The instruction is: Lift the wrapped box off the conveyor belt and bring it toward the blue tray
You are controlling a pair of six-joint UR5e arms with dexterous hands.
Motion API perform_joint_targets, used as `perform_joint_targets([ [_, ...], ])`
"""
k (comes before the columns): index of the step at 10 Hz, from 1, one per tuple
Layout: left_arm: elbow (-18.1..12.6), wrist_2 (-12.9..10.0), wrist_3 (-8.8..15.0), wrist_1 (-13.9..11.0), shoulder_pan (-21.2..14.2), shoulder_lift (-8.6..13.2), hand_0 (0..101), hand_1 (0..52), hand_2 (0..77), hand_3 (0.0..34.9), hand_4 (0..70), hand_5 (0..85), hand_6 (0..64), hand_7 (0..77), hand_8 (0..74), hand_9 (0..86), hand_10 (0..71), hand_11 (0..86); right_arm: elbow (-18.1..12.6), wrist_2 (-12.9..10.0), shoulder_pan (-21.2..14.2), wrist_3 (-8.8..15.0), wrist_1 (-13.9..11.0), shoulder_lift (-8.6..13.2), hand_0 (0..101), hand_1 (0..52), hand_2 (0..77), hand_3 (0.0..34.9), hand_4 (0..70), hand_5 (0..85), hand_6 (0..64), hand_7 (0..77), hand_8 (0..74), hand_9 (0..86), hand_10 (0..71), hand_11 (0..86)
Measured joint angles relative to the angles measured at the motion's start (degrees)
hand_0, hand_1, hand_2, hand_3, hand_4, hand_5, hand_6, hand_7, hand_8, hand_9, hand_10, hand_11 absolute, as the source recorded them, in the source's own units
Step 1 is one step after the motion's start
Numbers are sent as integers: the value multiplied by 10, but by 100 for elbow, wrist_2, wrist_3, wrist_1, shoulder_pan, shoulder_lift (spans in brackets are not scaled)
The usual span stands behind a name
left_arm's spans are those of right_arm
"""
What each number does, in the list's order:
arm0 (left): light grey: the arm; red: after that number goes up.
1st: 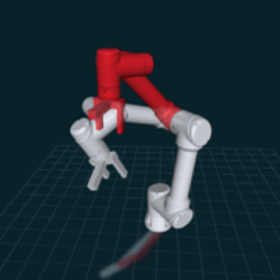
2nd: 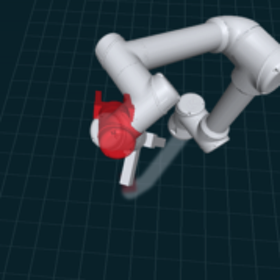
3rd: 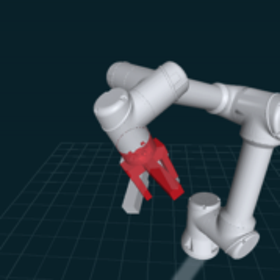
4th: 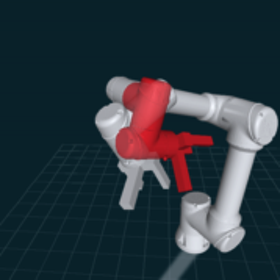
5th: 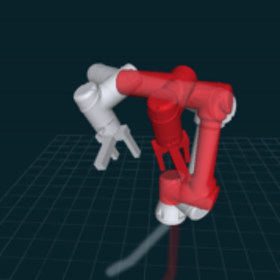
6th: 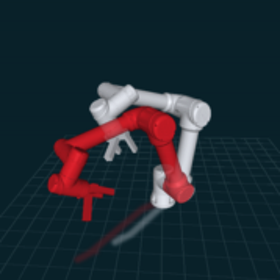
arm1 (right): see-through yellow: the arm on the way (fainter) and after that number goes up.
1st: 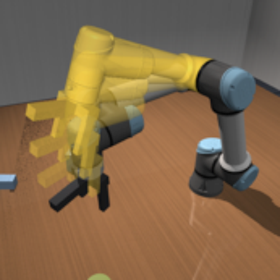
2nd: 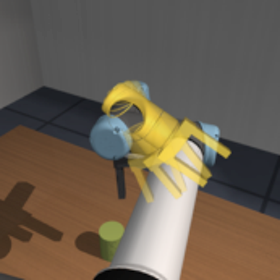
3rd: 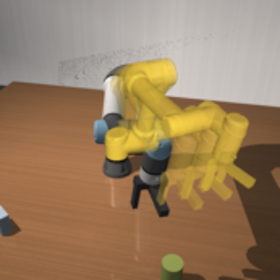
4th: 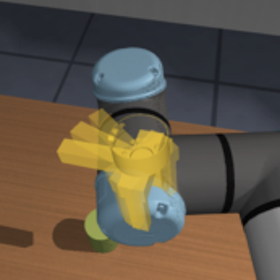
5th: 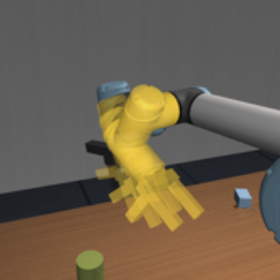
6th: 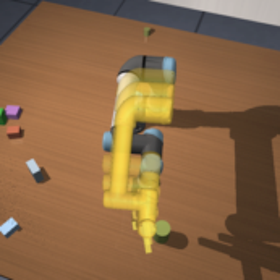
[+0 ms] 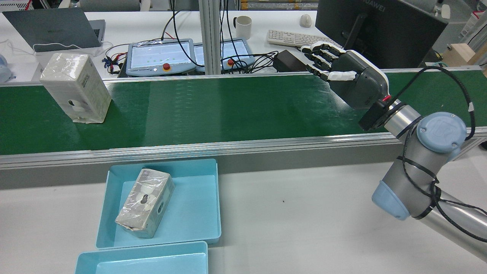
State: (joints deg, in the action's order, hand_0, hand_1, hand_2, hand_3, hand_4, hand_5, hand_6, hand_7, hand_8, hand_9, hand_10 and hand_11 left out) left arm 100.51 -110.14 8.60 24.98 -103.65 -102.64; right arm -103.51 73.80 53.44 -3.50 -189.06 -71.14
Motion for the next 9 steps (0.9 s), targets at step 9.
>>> perform_joint_targets([
  [9,0,0,0,0,0,0,0,0,5,0,0,11,0,5,0,0,5,0,37,3,16,-17,-8,5,465,76,60,135,218,371,65,262,33,71,0,11],
])
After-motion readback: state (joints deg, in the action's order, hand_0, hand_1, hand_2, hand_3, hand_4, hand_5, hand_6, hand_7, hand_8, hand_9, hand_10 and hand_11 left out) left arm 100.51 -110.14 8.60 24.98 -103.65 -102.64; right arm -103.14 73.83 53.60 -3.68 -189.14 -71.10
